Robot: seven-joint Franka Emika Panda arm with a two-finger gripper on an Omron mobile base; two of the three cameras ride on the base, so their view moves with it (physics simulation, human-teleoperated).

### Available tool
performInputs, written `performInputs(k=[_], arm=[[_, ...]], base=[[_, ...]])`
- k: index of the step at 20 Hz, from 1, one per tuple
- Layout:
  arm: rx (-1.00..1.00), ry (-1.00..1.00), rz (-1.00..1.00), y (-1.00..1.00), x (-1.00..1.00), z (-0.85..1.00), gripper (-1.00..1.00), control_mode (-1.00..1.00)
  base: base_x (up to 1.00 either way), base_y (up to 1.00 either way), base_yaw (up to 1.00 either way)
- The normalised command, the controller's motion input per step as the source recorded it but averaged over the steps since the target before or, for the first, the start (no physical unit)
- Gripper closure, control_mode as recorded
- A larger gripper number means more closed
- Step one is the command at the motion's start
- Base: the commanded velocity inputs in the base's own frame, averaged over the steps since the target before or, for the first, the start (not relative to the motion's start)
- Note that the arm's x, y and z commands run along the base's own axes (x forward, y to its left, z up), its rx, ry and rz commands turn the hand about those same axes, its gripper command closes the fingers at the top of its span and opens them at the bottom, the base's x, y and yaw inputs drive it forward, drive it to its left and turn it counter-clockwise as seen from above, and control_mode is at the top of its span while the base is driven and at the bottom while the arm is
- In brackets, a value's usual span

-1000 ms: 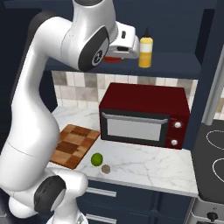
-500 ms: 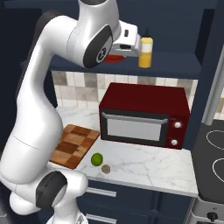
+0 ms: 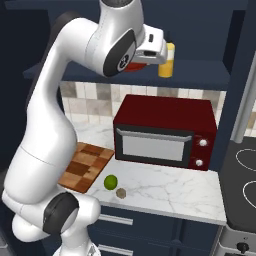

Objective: Open the cabinet. Place the bowl and condiment on the counter. Then place the lime and garlic on the cutting board.

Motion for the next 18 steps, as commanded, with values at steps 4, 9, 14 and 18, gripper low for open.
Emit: performInputs(k=[4,9,14,18], arm=[[0.00,0.00,0.00,-0.05,0.17,-0.05,-1.00,-1.00],[0.00,0.00,0.00,-0.07,0.16,-0.07,-1.00,-1.00],[0.01,0.00,0.00,-0.04,0.18,-0.05,-1.00,-1.00],[0.03,0.00,0.00,0.00,0.18,0.00,-1.00,-1.00]], base=[[0.00,0.00,0.00],[0.00,0.00,0.00],[0.00,0.00,0.00],[0.00,0.00,0.00]])
